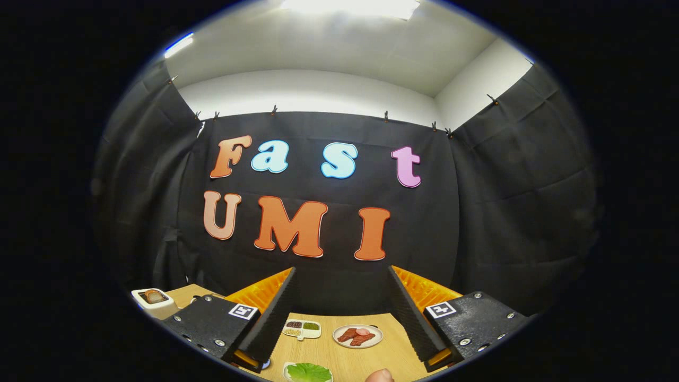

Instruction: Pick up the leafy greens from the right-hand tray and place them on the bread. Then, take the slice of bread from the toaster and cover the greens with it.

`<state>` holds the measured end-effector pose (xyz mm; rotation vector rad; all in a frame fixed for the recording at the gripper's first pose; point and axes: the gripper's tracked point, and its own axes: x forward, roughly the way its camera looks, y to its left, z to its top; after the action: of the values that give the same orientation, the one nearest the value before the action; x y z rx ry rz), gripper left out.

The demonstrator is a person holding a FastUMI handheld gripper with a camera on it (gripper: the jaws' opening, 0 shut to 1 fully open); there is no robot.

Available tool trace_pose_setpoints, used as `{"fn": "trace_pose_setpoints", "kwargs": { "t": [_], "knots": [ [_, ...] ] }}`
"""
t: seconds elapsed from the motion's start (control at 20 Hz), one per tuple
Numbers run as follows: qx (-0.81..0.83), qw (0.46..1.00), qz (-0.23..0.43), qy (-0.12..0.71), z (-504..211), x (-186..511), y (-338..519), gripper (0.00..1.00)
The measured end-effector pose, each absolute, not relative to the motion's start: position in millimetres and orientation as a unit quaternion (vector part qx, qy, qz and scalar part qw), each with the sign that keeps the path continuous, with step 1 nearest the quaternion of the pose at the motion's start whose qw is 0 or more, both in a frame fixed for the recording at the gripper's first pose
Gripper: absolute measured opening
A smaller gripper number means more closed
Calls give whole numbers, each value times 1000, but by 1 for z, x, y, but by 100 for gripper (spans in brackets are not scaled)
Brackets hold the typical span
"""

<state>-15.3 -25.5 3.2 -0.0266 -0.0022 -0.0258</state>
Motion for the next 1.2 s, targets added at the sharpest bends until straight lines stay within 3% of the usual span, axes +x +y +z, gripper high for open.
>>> {"fn": "trace_pose_setpoints", "kwargs": {
  "t": [0.6, 0.9, 1.2],
  "knots": [
    [-43, 999, 14, 30, -35, -1, -23, 99],
    [-71, 975, 84, 195, -152, 8, 9, 98],
    [-35, 938, 94, 332, -238, 12, 32, 94]
  ]
}}
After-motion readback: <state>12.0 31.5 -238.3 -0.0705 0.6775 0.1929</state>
